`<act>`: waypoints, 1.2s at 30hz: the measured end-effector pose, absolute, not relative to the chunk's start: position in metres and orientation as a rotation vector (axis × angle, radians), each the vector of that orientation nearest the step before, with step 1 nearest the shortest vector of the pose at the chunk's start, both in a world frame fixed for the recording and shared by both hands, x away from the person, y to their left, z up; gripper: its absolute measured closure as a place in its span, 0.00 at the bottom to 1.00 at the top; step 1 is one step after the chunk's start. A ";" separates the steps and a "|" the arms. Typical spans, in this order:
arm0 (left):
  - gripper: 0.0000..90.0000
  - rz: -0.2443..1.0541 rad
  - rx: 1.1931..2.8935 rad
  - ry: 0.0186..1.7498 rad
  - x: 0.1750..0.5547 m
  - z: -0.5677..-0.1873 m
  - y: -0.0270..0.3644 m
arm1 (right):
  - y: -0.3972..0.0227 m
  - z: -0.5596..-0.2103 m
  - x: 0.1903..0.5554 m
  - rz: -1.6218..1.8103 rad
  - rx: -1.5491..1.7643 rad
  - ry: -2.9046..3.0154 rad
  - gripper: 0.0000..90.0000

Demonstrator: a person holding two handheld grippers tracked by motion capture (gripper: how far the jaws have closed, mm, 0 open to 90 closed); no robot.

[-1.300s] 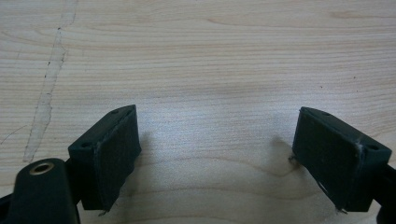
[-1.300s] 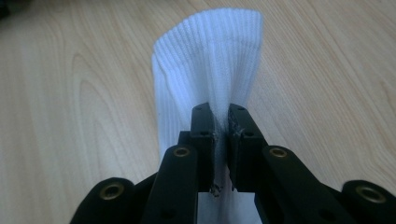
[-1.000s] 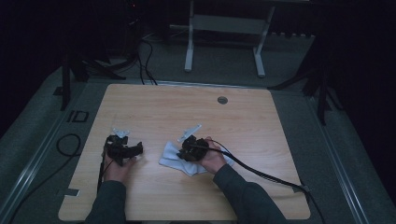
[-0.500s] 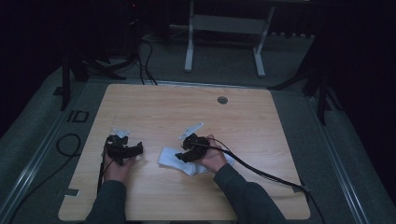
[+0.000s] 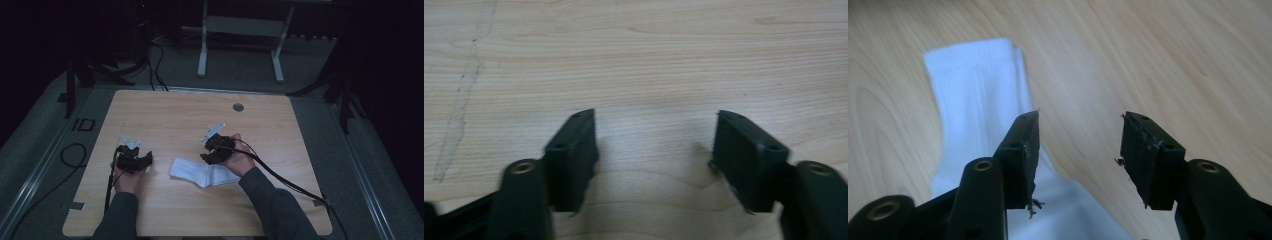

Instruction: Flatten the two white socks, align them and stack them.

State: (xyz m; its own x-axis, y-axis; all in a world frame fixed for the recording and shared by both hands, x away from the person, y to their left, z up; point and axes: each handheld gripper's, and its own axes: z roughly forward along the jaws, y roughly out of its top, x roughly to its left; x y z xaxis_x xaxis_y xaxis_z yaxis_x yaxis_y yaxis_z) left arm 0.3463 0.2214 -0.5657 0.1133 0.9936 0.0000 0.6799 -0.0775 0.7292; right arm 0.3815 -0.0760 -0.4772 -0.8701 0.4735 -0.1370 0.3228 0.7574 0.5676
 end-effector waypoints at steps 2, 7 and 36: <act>0.53 0.696 1.832 1.606 0.345 -0.565 0.219 | -0.080 -0.473 0.382 0.769 0.618 2.679 0.55; 0.82 0.655 1.861 1.584 0.342 -0.562 0.215 | -0.096 -0.465 0.386 0.747 0.641 2.661 0.55; 1.00 0.524 2.053 1.197 0.321 -0.548 0.137 | -0.174 -0.491 0.377 0.638 0.905 2.665 0.83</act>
